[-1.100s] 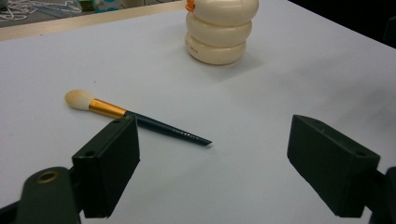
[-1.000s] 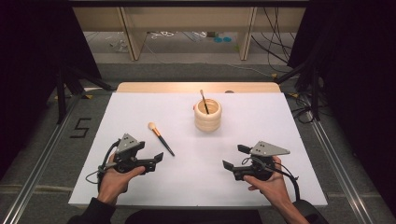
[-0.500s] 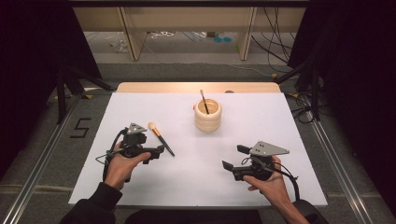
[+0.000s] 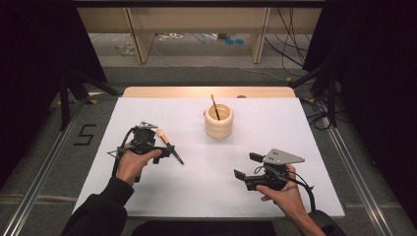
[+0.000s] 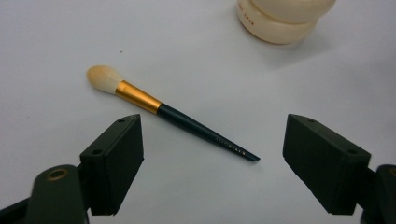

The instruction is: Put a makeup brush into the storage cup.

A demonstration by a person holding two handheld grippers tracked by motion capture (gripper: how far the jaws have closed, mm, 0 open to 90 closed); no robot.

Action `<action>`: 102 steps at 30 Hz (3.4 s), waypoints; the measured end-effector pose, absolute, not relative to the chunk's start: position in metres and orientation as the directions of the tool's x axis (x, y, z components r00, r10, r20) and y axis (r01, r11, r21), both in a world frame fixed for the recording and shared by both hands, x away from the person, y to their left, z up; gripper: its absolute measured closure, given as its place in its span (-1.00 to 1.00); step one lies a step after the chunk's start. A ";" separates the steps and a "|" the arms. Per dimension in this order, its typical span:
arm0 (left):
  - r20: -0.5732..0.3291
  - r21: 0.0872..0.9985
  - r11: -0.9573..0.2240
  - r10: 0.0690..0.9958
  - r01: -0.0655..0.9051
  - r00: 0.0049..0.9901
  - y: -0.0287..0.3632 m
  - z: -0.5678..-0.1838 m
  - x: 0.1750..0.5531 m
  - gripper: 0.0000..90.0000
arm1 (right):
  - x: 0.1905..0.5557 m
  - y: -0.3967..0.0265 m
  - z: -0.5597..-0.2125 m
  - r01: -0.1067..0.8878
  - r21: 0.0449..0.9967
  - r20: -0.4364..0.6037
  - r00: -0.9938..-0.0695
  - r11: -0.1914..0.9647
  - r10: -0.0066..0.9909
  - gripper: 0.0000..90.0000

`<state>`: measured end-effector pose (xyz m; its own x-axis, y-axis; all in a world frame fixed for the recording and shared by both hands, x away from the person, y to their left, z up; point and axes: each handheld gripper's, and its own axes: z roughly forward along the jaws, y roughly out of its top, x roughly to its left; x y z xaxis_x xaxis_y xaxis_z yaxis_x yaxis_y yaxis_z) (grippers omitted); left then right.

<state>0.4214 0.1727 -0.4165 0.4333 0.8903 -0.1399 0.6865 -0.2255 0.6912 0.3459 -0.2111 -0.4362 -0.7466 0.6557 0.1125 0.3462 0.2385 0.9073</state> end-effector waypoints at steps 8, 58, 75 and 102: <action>-0.219 0.640 -0.177 0.891 0.747 0.398 0.172 -0.416 0.437 -0.52 | 0.345 -0.210 -0.436 0.340 0.907 0.106 -0.753 0.246 0.650 -0.63; -0.150 0.419 -0.256 0.926 0.871 0.345 0.151 -0.442 0.492 -0.29 | 0.346 -0.206 -0.437 0.336 0.908 0.128 -0.792 0.251 0.597 -0.63; -0.122 0.396 -0.274 0.930 0.876 0.346 0.151 -0.441 0.503 -0.21 | 0.347 -0.205 -0.439 0.332 0.912 0.135 -0.799 0.242 0.586 -0.63; -0.110 0.359 -0.260 0.942 0.896 0.318 0.150 -0.455 0.512 -0.14 | 0.346 -0.205 -0.438 0.344 0.905 0.144 -0.800 0.249 0.583 -0.63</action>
